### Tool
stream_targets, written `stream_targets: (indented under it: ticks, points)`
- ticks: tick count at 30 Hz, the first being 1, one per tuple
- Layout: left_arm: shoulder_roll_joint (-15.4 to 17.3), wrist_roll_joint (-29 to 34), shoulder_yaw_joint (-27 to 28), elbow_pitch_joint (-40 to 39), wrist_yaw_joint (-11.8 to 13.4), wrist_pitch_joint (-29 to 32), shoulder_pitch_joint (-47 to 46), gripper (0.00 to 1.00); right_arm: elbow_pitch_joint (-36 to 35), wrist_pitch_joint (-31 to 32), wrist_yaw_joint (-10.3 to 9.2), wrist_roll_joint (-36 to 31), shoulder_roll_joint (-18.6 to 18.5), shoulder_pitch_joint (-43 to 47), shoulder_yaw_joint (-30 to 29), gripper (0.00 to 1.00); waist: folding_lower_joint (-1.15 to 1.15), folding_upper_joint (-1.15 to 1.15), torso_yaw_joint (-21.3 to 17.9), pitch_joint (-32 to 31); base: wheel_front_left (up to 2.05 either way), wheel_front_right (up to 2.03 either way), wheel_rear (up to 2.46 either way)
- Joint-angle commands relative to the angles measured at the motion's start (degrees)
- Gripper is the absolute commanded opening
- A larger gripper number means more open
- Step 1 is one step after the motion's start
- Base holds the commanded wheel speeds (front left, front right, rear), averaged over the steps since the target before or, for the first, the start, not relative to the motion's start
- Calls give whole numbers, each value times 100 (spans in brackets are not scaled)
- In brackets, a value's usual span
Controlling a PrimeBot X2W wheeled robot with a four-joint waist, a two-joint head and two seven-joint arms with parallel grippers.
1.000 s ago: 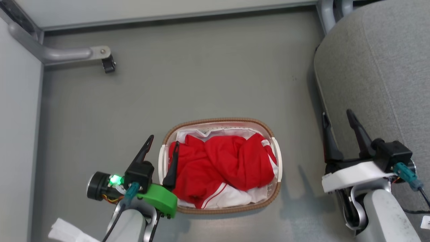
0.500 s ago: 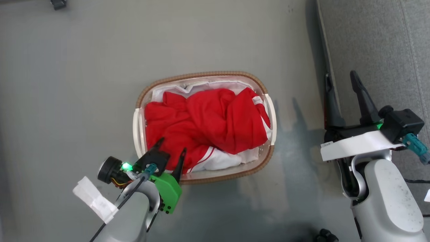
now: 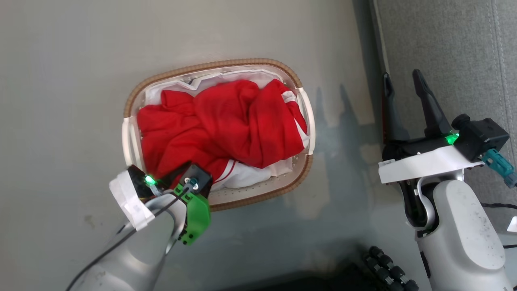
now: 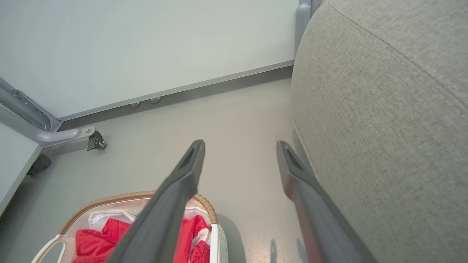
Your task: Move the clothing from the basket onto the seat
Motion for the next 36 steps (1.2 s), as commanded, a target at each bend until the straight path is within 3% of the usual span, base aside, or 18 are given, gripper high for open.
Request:
stream_targets:
  ticks: [1,10,11,12,14,15,26,36]
  points:
    - [93,46,-51,67,-12,60,-166,100,-32,-26,-2,50,-22,-39,28,100,-1,0,-116,109,0,0,0]
    - [130,108,-231,544,56,548,-528,100,-42,-26,-2,216,-23,-74,135,100,-1,0,-250,191,0,0,0]
    - [116,81,-227,566,77,556,-548,84,-36,-26,-2,228,-23,-80,138,100,-1,0,-259,193,0,0,0]
    - [106,67,-229,587,89,564,-560,42,-31,-26,-2,238,-22,-84,140,100,-1,0,-265,192,0,0,0]
    - [87,50,-236,625,83,554,-561,3,-12,-26,-2,251,-23,-86,136,100,-1,0,-270,175,0,0,0]
    - [81,35,-240,640,79,517,-554,0,5,-26,-2,247,-22,-83,129,100,-1,0,-267,153,0,0,0]
    - [-89,-250,-181,485,72,-198,-354,0,178,-26,-2,70,-24,86,-33,100,-1,0,-52,-459,0,0,0]
    - [-224,-846,-4,-14,-9,-604,-29,0,453,-26,-3,-290,-25,637,-352,100,-1,0,407,-1792,0,0,0]
